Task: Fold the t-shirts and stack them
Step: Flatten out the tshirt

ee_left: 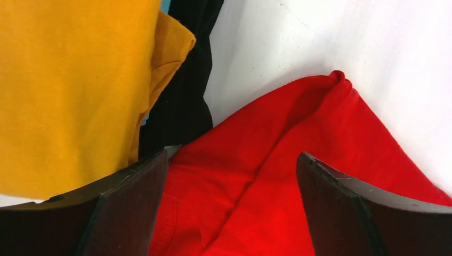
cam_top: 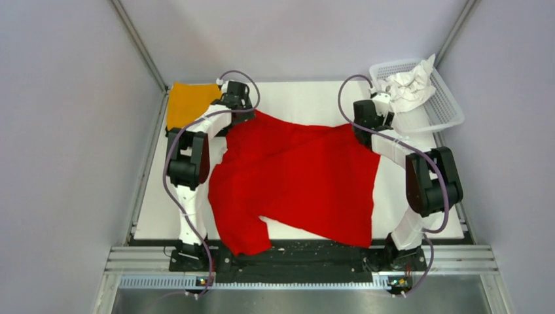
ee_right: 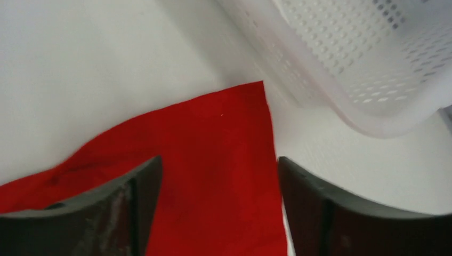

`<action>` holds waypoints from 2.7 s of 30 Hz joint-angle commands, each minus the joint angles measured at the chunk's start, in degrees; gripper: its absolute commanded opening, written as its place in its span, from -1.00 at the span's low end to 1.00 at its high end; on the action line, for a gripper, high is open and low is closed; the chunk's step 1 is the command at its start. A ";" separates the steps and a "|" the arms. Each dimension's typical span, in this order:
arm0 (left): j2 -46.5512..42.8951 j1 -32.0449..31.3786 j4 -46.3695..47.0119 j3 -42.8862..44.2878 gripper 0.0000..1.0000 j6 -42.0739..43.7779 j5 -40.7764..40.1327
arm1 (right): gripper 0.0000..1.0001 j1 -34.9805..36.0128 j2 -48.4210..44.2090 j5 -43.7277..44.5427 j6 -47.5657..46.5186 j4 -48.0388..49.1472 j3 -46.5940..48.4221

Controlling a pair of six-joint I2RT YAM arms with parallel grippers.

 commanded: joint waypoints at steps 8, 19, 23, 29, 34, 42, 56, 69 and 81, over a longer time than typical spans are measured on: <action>-11.17 0.01 -3.53 -1.34 0.98 -3.71 7.80 | 0.97 -0.59 -6.62 -18.16 4.75 -5.58 2.91; -18.30 -0.02 1.41 -21.01 0.91 -12.08 21.70 | 0.97 1.52 -12.47 -40.69 5.78 -3.21 -14.58; -15.70 -0.02 1.59 -21.01 0.84 -13.60 21.36 | 0.97 1.49 -12.50 -39.20 5.72 -3.53 -17.65; -12.77 -0.28 5.15 -22.14 0.61 -16.30 20.31 | 0.96 1.47 -12.10 -35.60 5.68 -5.37 -19.24; -10.98 -0.37 5.84 -21.71 0.54 -16.59 18.92 | 0.96 1.48 -12.17 -34.15 5.10 -5.67 -19.77; -7.68 -0.37 5.76 -19.29 0.29 -17.08 18.49 | 0.96 1.50 -11.79 -31.79 4.30 -6.64 -19.85; -8.74 -0.63 2.90 -14.52 0.04 -16.03 16.58 | 0.96 1.49 -10.75 -30.97 3.83 -6.78 -19.59; -3.34 -0.69 0.18 -9.50 -0.05 -14.44 17.67 | 0.96 1.52 -9.53 -29.72 3.39 -7.47 -19.08; -5.90 -1.15 2.32 -8.64 -1.00 -15.06 22.63 | 0.96 1.51 -8.50 -29.42 2.93 -7.95 -18.59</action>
